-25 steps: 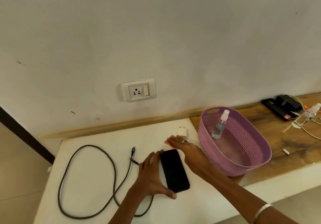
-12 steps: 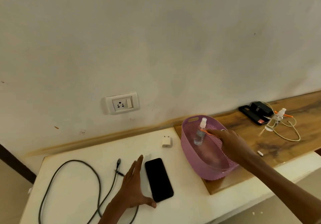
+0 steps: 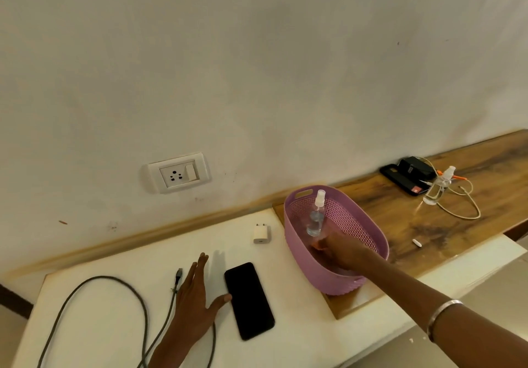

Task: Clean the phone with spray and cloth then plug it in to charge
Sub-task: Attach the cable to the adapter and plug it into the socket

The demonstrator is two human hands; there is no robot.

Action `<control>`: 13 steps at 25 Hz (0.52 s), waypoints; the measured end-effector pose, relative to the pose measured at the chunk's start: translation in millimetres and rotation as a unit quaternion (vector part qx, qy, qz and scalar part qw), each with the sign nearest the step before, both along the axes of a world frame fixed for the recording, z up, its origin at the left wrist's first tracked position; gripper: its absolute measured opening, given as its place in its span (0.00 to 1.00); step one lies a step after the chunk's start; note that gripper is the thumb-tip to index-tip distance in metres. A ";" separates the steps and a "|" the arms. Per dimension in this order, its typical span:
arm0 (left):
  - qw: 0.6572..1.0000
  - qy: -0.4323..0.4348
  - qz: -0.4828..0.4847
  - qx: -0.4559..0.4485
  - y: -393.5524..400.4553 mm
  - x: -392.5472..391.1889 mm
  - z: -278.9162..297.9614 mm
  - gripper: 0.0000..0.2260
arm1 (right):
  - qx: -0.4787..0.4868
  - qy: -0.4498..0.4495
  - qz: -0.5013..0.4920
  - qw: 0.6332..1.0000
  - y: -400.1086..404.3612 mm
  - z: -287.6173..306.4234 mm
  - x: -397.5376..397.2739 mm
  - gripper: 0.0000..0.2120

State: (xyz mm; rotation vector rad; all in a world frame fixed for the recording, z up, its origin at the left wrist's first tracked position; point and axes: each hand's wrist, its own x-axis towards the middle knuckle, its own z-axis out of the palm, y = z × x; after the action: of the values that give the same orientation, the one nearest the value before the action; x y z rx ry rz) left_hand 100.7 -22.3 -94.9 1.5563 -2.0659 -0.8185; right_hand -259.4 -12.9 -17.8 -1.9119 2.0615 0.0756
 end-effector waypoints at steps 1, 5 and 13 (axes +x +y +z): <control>1.000 0.001 0.020 0.000 0.6 -0.5 0.6 0.42 | 0.023 -0.016 -0.007 1.000 0.2 -2.1 -1.4 0.13; 0.987 0.009 0.139 -0.083 3.4 5.7 7.0 0.19 | 0.113 -0.008 0.022 0.993 -3.2 -1.2 -11.9 0.17; 0.950 0.020 0.305 -0.065 -0.7 33.6 13.2 0.10 | 0.209 0.056 0.038 0.976 -8.0 17.2 -0.7 0.21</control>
State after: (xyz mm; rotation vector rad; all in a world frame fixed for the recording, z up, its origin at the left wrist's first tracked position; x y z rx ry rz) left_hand 134.3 -22.9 -81.7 1.9217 -1.4315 -0.4619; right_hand -260.1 -20.9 -0.6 -1.7504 1.8534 0.5994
